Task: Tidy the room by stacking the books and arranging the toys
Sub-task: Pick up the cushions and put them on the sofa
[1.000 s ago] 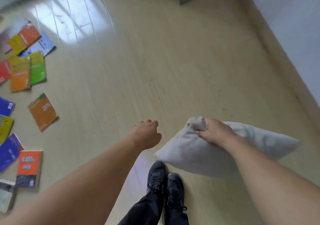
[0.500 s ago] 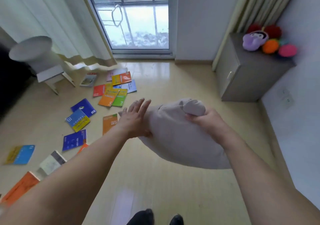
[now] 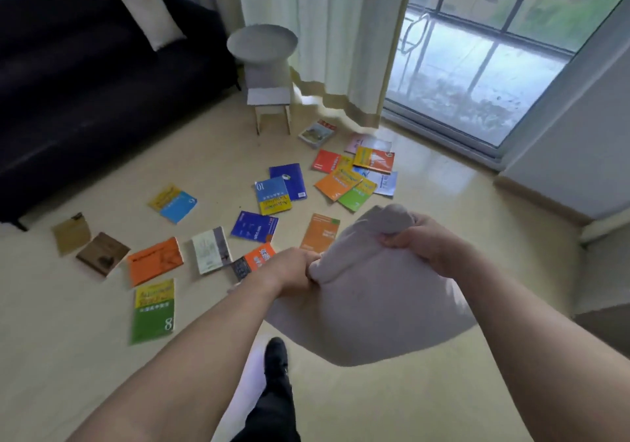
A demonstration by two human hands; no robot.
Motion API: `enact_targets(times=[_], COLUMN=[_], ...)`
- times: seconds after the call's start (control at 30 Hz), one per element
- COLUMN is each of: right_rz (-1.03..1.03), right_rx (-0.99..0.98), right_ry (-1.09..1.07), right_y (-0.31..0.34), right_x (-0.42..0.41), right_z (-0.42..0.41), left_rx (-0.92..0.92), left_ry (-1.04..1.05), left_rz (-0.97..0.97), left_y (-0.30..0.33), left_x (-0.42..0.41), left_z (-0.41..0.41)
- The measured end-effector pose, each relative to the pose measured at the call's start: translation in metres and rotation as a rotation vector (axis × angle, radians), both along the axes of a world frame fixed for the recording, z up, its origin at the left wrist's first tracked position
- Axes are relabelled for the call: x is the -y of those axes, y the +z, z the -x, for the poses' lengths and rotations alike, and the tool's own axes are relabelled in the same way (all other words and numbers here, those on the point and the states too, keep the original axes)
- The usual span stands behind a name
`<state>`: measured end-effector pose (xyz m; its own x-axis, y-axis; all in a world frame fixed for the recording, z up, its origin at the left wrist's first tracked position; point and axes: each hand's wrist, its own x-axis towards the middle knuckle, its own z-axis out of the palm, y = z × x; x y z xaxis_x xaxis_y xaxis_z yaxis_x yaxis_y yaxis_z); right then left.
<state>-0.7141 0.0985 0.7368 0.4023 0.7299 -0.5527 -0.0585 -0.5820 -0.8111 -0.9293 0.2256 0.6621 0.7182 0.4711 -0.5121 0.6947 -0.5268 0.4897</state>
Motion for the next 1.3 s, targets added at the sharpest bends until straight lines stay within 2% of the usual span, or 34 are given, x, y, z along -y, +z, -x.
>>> enact_targets(times=[0.07,0.2,0.33,0.47,0.53,0.63,0.9,1.1,1.3], right_rz=[0.093,0.267,0.418,0.648,0.590,0.378,0.076,-0.132,-0.180], right_rx=[0.075,0.399,0.546,0.986,1.125,1.218,1.322,1.382,1.358], right_ry=[0.094,0.304,0.312,0.750,0.898,0.996,0.991,1.046,1.075], right_y=[-0.022,-0.050,-0.054,-0.064,-0.073,-0.087,-0.049,-0.025,-0.041], right_x=[-0.059,-0.143,-0.228,-0.285,-0.313,-0.360,-0.516,-0.616,-0.722], right_z=[0.010,0.020,0.015,0.016,0.015,0.005,-0.051,-0.043,-0.020], left_rx=[-0.004,-0.003,0.012,-0.028,-0.054,-0.071,-0.079,-0.046,-0.039], left_ry=[0.062,0.167,0.224,0.182,0.139,0.122,0.167,0.259,0.304], left_rz=[0.051,0.038,-0.050,-0.124,-0.184,-0.242,-0.346,-0.429,-0.440], left_y=[-0.015,-0.031,-0.027,-0.016,-0.009,0.001,0.056,0.076,0.056], left_x=[-0.048,-0.118,-0.202,-0.267,-0.297,-0.337,-0.441,-0.529,-0.634], left_z=[0.023,0.051,0.051,0.029,0.012,-0.013,-0.066,-0.049,-0.014])
